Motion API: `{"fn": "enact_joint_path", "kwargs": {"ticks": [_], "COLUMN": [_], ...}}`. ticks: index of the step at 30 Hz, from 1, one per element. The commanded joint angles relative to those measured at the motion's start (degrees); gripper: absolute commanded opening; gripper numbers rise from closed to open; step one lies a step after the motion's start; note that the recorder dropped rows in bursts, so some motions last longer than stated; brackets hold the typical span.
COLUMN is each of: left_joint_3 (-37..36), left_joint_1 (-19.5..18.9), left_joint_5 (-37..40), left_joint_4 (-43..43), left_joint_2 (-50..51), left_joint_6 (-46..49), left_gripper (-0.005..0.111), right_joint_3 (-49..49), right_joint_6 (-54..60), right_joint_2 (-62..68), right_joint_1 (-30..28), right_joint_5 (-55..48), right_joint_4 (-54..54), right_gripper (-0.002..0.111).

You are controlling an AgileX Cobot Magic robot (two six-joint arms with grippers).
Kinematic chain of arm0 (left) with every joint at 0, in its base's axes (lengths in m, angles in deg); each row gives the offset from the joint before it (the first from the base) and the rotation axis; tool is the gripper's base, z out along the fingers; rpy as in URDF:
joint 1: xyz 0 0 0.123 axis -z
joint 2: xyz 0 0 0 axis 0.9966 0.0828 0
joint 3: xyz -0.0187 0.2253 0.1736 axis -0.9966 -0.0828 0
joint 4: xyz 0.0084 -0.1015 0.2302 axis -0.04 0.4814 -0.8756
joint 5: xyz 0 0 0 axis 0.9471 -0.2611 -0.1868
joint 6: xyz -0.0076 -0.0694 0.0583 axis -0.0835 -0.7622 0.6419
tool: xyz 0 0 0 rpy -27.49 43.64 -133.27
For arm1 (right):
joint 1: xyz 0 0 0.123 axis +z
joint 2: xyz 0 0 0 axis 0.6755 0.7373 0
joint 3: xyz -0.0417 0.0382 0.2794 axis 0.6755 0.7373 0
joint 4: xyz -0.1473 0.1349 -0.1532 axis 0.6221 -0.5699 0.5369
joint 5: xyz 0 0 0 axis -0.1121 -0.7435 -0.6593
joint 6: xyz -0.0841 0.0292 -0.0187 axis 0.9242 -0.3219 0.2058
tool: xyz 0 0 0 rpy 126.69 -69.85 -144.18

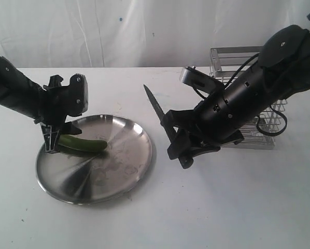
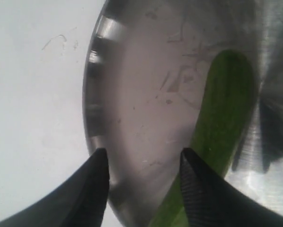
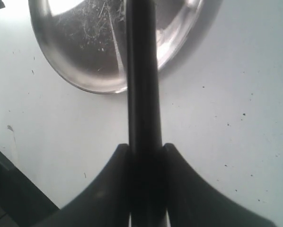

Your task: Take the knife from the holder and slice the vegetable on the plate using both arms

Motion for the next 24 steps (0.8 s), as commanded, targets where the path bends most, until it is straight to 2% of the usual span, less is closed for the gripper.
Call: {"fn": "enact_joint_path", "kwargs": {"ticks": [1,5,15,20,24], "left_joint_3": [0.5,0.5,0.5,0.5,1.0], "left_joint_1": [-0.1,-0.1,-0.1,-0.1,-0.1], "left_joint_5": [-0.4,-2.8,6.4,9.1,11.2], "left_joint_4": [5.6,6.6,4.6,0.1,-0.1], "left_joint_2": [0.4,0.4,0.4,0.2,-1.1], "left_joint_6": [-3.2,-3.3,-2.0,3.9,8.1], "left_gripper": [0.049,0.050,0.050,0.050,0.050], "right_joint_3": [0.0,0.0,0.0,0.0,0.0], "right_joint_6": [0.0,0.0,0.7,0.8,0.9], "right_joint_2": [-0.7,-0.7,-0.7,-0.7,-0.7], "right_joint_1": [-0.4,-0.4,-0.4,-0.4,-0.4], "right_joint_5": [0.2,0.2,0.1,0.2,0.1], "right_joint_4": [-0.3,-0.3,0.4,2.5,2.5], "right_gripper": [0.000,0.000,0.000,0.000,0.000]}}
